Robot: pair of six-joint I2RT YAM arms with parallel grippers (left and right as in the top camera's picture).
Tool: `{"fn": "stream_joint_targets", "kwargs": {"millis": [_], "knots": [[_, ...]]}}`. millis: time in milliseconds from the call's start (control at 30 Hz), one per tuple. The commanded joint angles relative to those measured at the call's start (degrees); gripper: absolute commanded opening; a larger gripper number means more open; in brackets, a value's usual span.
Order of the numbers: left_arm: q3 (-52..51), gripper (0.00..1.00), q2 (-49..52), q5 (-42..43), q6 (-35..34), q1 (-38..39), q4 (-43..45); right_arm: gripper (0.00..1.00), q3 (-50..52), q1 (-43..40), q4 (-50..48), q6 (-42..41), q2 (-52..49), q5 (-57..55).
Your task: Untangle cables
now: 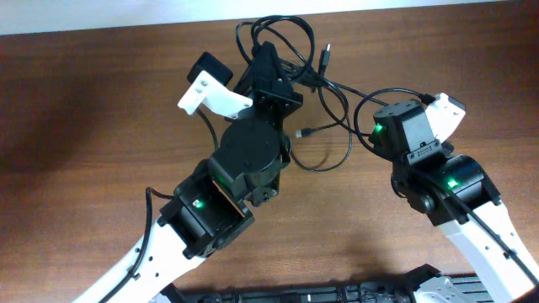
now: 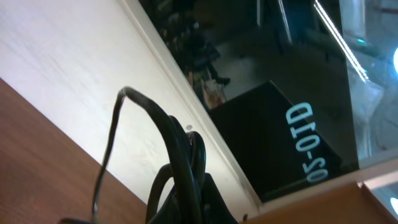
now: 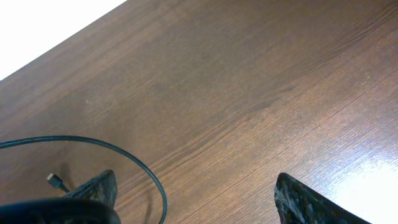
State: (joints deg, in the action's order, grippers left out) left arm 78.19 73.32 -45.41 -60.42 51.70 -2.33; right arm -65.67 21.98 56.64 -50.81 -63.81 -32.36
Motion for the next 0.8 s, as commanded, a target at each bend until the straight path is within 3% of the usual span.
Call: {"fn": "stream_joint_targets", "kwargs": {"millis": [0, 200, 333, 433, 600, 667, 767], "knots": [[1.05, 0.00, -2.75, -8.59, 2.27, -0.85, 1.16, 0.80, 0.11, -0.28, 1.27, 0.02, -0.04, -4.81], [1.05, 0.00, -2.73, -8.59, 2.25, -0.85, 0.68, 0.81, 0.11, -0.28, 1.27, 0.11, -0.04, -4.57], [1.03, 0.00, -2.73, -7.78, 2.23, -0.83, -1.51, 0.81, 0.11, -0.24, 1.22, 7.30, -0.04, -4.15], [1.03, 0.00, -2.73, -4.35, 2.23, -0.83, -3.41, 0.81, 0.11, -0.22, 1.20, 12.46, -0.04, -4.11], [1.03, 0.00, -2.73, 6.21, 2.23, -0.83, -4.87, 0.81, 0.11, -0.24, 0.92, 13.53, -0.04, -3.50], [1.03, 0.00, -2.69, 9.70, 2.25, -0.83, -5.97, 0.96, 0.09, -0.24, 0.13, 13.57, -0.04, -2.08], [1.03, 0.00, -2.62, 11.80, 2.25, -0.83, -7.23, 0.99, 0.09, -0.24, -2.60, 17.84, -0.04, 2.54]]}}
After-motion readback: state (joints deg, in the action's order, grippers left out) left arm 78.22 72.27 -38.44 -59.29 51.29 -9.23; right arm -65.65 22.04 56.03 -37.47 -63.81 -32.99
